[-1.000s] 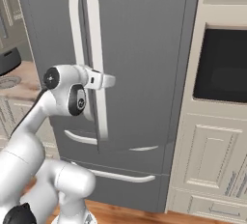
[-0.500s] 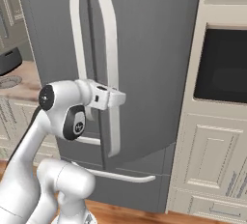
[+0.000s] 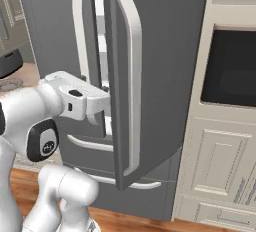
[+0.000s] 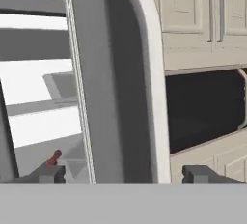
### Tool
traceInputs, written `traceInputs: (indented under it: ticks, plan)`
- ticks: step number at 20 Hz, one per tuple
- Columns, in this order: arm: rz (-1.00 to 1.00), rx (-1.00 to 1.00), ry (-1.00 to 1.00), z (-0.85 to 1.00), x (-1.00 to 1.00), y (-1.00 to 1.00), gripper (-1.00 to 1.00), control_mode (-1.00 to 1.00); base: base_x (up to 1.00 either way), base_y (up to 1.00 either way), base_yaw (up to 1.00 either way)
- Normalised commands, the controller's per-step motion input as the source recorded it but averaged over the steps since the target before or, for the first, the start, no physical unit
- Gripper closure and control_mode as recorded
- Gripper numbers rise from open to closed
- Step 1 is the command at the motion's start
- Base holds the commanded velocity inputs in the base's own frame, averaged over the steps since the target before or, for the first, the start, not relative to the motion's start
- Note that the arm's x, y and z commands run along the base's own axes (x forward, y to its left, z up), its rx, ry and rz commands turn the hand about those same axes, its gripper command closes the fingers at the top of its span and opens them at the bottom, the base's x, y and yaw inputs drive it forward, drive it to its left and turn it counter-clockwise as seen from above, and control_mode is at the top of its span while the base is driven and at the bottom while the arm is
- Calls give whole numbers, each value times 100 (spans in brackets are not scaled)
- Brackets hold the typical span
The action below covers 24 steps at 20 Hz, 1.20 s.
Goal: Move the hot dog bun to the plate on the dining table and place the condiment next to that plate. Then navigate to the fridge and take the sausage and place it on the plate as well.
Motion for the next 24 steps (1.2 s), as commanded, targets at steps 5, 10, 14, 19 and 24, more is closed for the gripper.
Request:
traceInputs:
  ticks: [5,10,14,19,24]
  plan:
    - [2,-2,0,55,-80,100,-100,-100,0,0,0]
    - [3,0,28,9,44,77,-100,-100,0,0,0]
    - [-6,0,51,-11,100,7,-100,-100,0,0,0]
    - [-2,0,26,-76,92,-5,-100,-100,0,0,0]
    - [-3,0,11,-78,80,-10,-100,-100,0,0,0]
